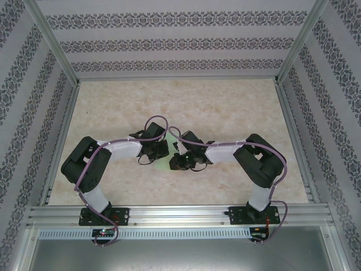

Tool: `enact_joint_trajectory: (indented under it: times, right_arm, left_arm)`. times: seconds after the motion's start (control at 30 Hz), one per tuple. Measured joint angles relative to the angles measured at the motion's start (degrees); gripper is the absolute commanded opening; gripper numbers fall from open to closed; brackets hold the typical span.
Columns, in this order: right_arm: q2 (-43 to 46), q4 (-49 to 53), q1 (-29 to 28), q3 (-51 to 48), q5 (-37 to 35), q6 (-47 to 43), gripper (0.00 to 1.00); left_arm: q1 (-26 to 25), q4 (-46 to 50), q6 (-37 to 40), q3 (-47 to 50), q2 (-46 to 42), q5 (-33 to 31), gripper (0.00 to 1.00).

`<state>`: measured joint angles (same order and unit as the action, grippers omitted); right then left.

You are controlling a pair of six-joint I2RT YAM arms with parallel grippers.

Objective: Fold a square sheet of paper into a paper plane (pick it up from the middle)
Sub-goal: Fold the triangle a second time at the center of the table.

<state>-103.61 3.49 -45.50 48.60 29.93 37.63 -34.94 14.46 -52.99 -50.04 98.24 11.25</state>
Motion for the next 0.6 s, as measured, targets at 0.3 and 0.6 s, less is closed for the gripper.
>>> enact_joint_trajectory:
  times: [0.3,0.6]
  right_arm:
    - [1.0,-1.2,0.0,-1.5,0.1,0.0,0.14]
    - [2.1,-4.9,0.0,-4.5,0.1,0.7,0.13]
  left_arm:
    - [0.0,0.0,0.0,0.0,0.0,0.0,0.04]
    - [0.0,0.0,0.0,0.0,0.0,0.0,0.04]
